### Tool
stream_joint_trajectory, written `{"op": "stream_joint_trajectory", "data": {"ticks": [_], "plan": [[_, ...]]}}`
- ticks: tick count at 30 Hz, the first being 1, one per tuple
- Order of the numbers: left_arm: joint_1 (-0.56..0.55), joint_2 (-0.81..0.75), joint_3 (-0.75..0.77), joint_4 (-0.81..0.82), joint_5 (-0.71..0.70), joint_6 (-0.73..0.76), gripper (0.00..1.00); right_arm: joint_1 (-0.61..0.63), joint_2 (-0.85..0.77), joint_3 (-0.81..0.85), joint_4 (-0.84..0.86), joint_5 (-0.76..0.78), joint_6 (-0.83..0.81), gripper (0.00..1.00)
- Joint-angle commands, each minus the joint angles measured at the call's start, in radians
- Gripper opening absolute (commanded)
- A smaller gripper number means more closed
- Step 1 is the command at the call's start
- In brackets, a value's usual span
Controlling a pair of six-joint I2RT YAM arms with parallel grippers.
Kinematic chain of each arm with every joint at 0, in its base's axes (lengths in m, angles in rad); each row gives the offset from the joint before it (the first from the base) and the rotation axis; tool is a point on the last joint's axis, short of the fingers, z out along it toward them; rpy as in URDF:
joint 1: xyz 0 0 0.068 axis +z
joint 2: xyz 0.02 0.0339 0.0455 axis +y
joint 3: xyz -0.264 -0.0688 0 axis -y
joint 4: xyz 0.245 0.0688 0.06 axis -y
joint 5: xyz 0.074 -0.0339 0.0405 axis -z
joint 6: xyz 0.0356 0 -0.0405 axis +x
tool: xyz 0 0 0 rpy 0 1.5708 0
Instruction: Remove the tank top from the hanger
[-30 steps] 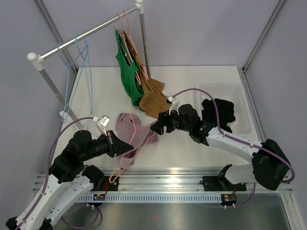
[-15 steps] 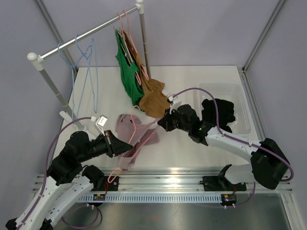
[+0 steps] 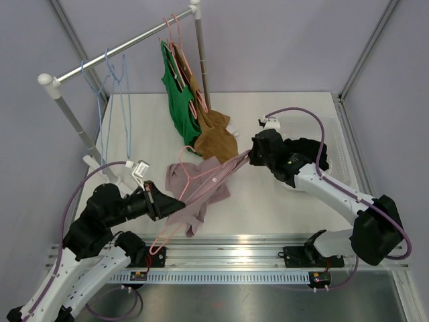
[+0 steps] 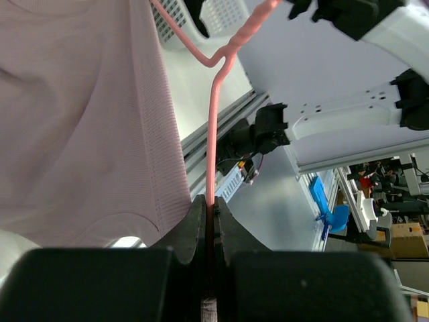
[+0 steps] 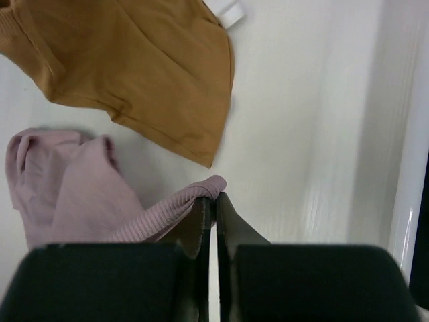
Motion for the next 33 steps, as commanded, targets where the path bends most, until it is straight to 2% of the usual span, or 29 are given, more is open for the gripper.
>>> {"op": "stream_joint_trajectory", "data": {"ticks": [1,4,6,9,10,12,13,16,18,20,21,22,24,26,28,30,31,32,33], "plan": [[-0.004,-0.048,0.083,0.165,0.089,-0.002,0.00,-0.041,-0.072,-0.004,-0.071,-0.081,0.046,0.00],[-0.004,-0.053,0.091,0.298,0.088,-0.018,0.00,-0.041,-0.230,-0.073,0.042,-0.287,0.026,0.00],[-0.004,-0.036,0.093,0.383,0.076,-0.030,0.00,-0.042,-0.334,-0.071,0.041,-0.370,0.022,0.00],[-0.004,-0.033,0.059,0.605,0.016,-0.042,0.00,-0.042,-0.437,-0.045,0.032,-0.500,0.025,0.00],[-0.004,-0.030,0.048,0.741,-0.007,-0.030,0.00,-0.042,-0.459,-0.039,0.039,-0.604,0.023,0.00],[-0.004,-0.011,0.015,0.880,-0.056,0.006,0.00,-0.042,-0.514,-0.032,0.052,-0.684,0.035,0.00],[-0.004,0.028,0.008,1.025,-0.059,0.027,0.00,-0.042,-0.531,-0.016,0.049,-0.738,0.038,0.00],[-0.004,0.152,0.077,1.135,-0.035,0.146,0.00,-0.042,-0.566,0.040,-0.006,-0.847,0.046,0.00],[-0.004,0.209,0.160,1.120,-0.064,0.262,0.00,-0.042,-0.576,0.070,-0.027,-0.918,0.054,0.00],[-0.006,0.264,0.203,1.089,-0.122,0.342,0.00,-0.042,-0.583,0.111,-0.112,-0.888,0.046,0.00],[-0.006,0.274,0.223,1.062,-0.250,0.382,0.00,-0.042,-0.589,0.131,-0.161,-0.801,0.008,0.00],[-0.006,0.285,0.256,1.020,-0.301,0.408,0.00,-0.042,-0.592,0.157,-0.251,-0.754,-0.013,0.00],[-0.006,0.297,0.286,0.967,-0.445,0.450,0.00,-0.042,-0.597,0.166,-0.301,-0.702,-0.050,0.00],[-0.006,0.291,0.326,0.872,-0.498,0.475,0.00,-0.042,-0.586,0.148,-0.312,-0.721,-0.046,0.00],[-0.006,0.282,0.352,0.757,-0.538,0.484,0.00,-0.042,-0.560,0.114,-0.297,-0.804,-0.040,0.02],[-0.006,0.265,0.393,0.674,-0.600,0.485,0.00,-0.041,-0.516,0.075,-0.266,-0.841,-0.008,0.09],[-0.006,0.257,0.405,0.582,-0.628,0.481,0.00,-0.033,-0.504,0.041,-0.240,-0.843,-0.001,0.14],[-0.006,0.248,0.422,0.545,-0.651,0.478,0.00,-0.024,-0.484,0.028,-0.237,-0.831,0.009,0.33],[-0.006,0.240,0.425,0.508,-0.691,0.466,0.00,-0.010,-0.476,0.019,-0.234,-0.779,0.011,0.45]]}}
